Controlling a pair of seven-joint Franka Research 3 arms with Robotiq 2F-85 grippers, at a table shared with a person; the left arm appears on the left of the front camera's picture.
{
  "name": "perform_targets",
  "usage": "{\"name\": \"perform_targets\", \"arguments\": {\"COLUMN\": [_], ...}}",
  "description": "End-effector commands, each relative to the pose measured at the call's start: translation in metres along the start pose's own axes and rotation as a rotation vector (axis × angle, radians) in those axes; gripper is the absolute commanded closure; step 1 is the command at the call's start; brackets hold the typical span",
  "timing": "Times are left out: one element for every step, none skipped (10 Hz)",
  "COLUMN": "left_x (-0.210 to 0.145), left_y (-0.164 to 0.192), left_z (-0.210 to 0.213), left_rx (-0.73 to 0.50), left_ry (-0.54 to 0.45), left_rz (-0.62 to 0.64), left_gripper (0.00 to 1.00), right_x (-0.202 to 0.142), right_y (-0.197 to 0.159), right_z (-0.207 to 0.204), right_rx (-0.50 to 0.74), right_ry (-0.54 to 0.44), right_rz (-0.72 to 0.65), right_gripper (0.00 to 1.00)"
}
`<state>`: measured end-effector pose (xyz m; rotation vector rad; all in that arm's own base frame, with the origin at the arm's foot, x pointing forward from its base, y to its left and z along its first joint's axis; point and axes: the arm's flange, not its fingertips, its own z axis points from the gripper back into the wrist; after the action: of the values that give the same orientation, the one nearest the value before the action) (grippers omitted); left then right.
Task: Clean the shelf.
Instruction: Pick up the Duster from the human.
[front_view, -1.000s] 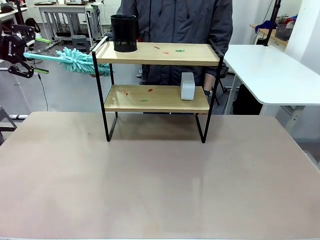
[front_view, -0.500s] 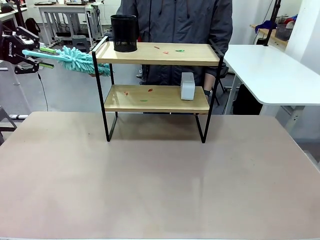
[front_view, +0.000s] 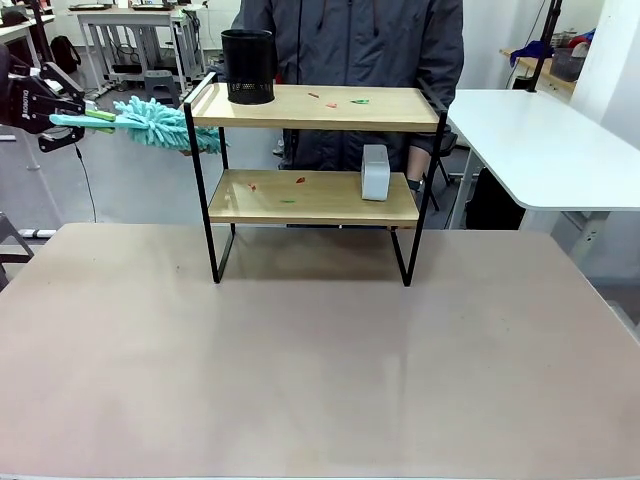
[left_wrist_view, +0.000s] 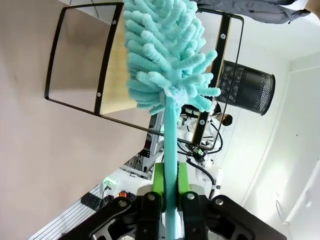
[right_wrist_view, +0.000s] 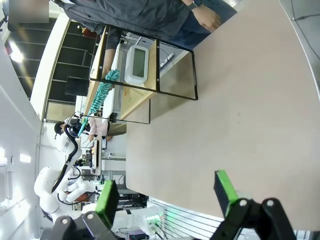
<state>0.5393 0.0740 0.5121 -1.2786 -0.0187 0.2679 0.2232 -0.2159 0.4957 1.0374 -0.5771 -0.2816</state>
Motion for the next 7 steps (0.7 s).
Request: {"name": "perform_targets", "arguments": {"left_x": [-0.011, -0.015, -0.024, -0.044, -0.077, -0.114, -0.156], "left_y": [0.0, -0.002, -0.008, -0.017, -0.024, -0.021, -0.009], "left_z": [-0.005, -0.001, 0.015, 0.045, 0.088, 0.124, 0.156], "left_rx": [-0.009, -0.016, -0.027, -0.035, -0.023, 0.028, 0.082], "left_ry": [0.003, 0.011, 0.018, 0.013, -0.011, -0.068, -0.038], "left_rz": [-0.027, -0.032, -0.063, -0.128, -0.231, -0.342, -0.438], "left_gripper": [1.0, 1.0, 1.0, 1.0, 1.0, 1.0, 1.0], "right_x": [0.002, 0.002, 0.002, 0.002, 0.002, 0.002, 0.002], "right_y": [0.002, 0.002, 0.002, 0.002, 0.002, 0.002, 0.002], "right_z": [-0.001, -0.001, -0.001, -0.001, -0.001, -0.001, -0.001], "right_rx": [0.013, 0.013, 0.013, 0.013, 0.013, 0.013, 0.013], "right_ry": [-0.011, -0.011, -0.011, -0.011, -0.011, -0.011, -0.011], "right_rz": [0.026, 0.026, 0.026, 0.026, 0.026, 0.026, 0.026], "right_gripper": [0.0, 0.0, 0.0, 0.0, 0.0, 0.0, 0.0]}}
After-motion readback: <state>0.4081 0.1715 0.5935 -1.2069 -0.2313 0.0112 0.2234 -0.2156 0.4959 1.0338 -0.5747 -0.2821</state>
